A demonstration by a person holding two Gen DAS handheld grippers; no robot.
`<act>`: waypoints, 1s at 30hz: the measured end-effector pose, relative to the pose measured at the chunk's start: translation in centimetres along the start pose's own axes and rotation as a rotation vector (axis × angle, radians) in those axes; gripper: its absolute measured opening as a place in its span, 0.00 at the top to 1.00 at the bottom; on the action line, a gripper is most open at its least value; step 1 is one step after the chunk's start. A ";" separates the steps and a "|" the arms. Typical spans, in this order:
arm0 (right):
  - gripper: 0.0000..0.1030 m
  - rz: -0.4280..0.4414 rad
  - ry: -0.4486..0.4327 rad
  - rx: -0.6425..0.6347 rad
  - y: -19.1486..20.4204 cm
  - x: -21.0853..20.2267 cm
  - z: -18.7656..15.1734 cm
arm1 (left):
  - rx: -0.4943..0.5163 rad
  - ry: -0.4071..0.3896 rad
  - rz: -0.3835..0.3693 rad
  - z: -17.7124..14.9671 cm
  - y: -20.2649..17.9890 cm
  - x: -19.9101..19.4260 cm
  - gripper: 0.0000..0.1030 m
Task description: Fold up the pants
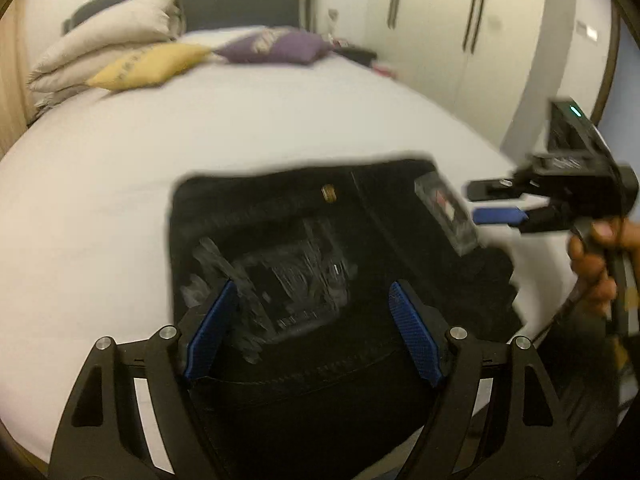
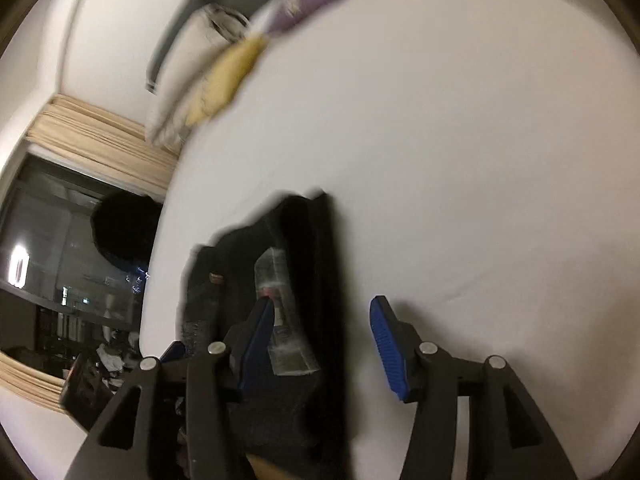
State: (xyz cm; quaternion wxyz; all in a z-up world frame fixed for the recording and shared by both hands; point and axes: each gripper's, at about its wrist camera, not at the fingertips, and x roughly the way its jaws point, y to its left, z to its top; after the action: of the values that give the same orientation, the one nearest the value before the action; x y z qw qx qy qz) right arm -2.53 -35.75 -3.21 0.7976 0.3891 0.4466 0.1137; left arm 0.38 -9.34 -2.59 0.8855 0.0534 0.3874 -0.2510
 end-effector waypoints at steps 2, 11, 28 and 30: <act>0.48 0.122 -0.027 0.003 1.4 -1.8 -0.9 | -0.016 -0.041 0.004 0.8 0.9 -1.1 0.24; 0.48 0.092 0.053 0.042 -0.6 -1.0 -5.1 | 0.060 0.089 0.092 -0.4 1.4 4.3 0.23; 0.93 -0.018 0.082 -0.004 -0.4 0.1 -7.0 | 0.064 0.073 0.039 -1.0 -0.8 2.6 0.19; 0.93 -0.017 0.094 0.016 -1.0 0.5 -7.2 | 0.045 0.040 0.056 -1.0 -0.8 1.8 0.19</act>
State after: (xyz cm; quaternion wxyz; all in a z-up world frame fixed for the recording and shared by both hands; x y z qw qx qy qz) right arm -8.24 -32.43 -6.39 0.7734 0.3862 0.4878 0.1217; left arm 0.36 -10.46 -4.50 0.8828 0.0893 0.3975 -0.2337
